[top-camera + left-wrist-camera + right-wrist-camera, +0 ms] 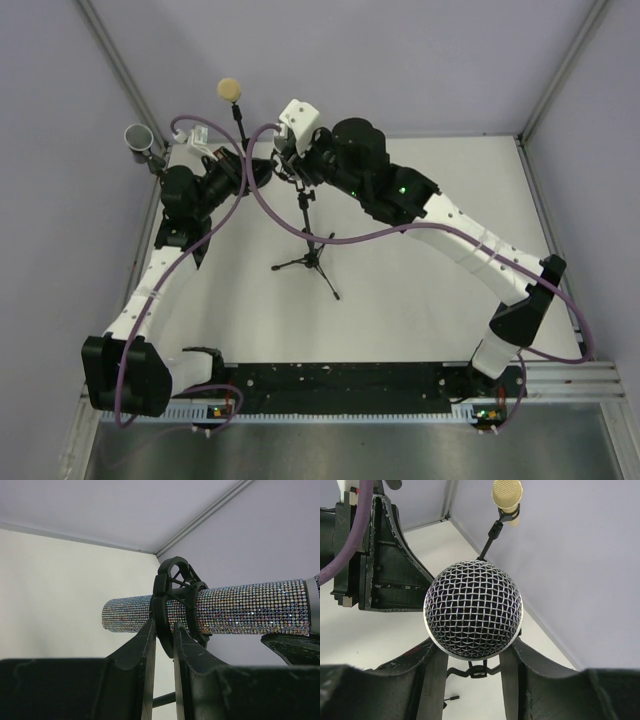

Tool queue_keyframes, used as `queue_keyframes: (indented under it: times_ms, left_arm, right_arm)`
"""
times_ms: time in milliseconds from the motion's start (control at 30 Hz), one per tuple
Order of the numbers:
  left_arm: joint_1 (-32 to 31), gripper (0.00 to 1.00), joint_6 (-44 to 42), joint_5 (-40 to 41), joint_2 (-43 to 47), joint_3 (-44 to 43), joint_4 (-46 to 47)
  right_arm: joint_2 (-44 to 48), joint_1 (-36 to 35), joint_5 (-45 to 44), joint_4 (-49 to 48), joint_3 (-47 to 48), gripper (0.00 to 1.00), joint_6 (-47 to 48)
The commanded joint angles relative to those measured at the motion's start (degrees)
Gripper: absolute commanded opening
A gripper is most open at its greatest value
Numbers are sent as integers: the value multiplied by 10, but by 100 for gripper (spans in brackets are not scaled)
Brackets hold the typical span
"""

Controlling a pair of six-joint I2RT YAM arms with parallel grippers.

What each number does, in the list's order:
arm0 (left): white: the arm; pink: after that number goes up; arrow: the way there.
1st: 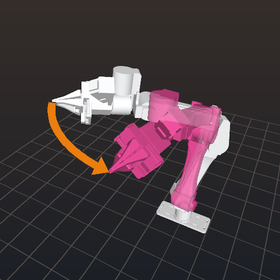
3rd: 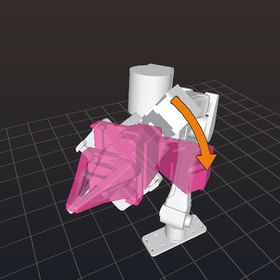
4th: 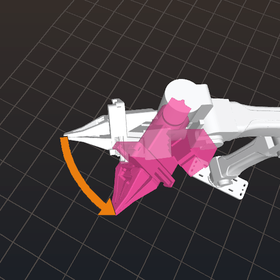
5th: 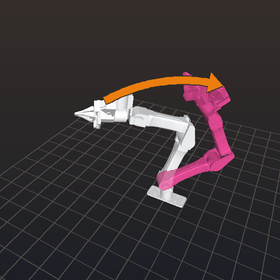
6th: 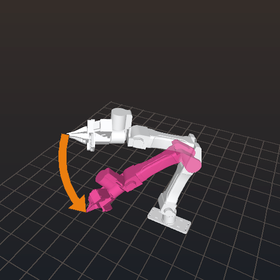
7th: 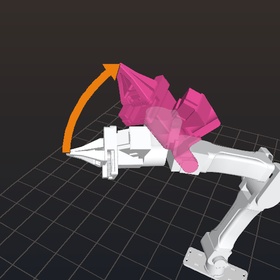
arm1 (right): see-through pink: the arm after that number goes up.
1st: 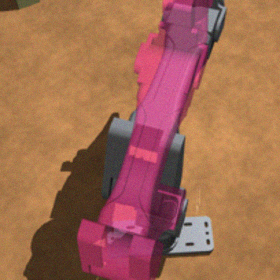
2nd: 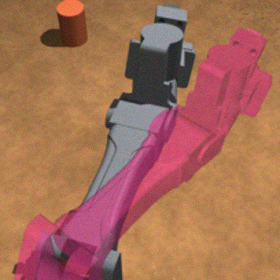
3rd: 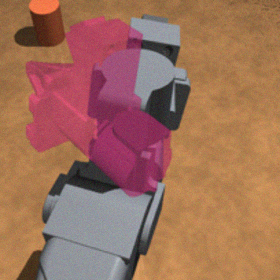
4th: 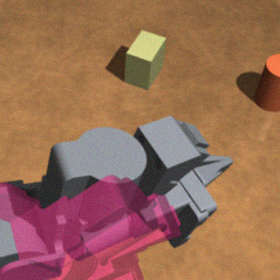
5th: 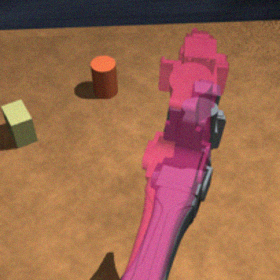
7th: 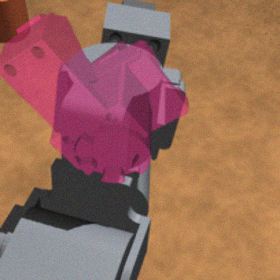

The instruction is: Remove the microphone from the stand

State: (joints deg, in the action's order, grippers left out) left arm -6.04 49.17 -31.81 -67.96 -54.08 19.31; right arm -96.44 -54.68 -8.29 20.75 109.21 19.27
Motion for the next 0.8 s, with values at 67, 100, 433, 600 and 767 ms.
queue_keyframes:
  times_ms: [67,100,433,600,767]
  left_arm:
    - [7,0,-39,13,2,9,-9]
    - [6,0,-40,13,1,9,-12]
    - [6,0,-45,18,0,8,-16]
    - [6,0,-46,18,-1,10,-15]
    - [6,0,-45,17,-2,10,-14]
  right_arm:
    - [10,-1,6,-6,46,32,-5]
    - [11,-1,6,-3,50,31,-4]
    - [13,-7,10,19,93,32,-6]
    - [17,-10,13,20,93,32,-5]
    - [20,-10,16,22,92,34,-5]
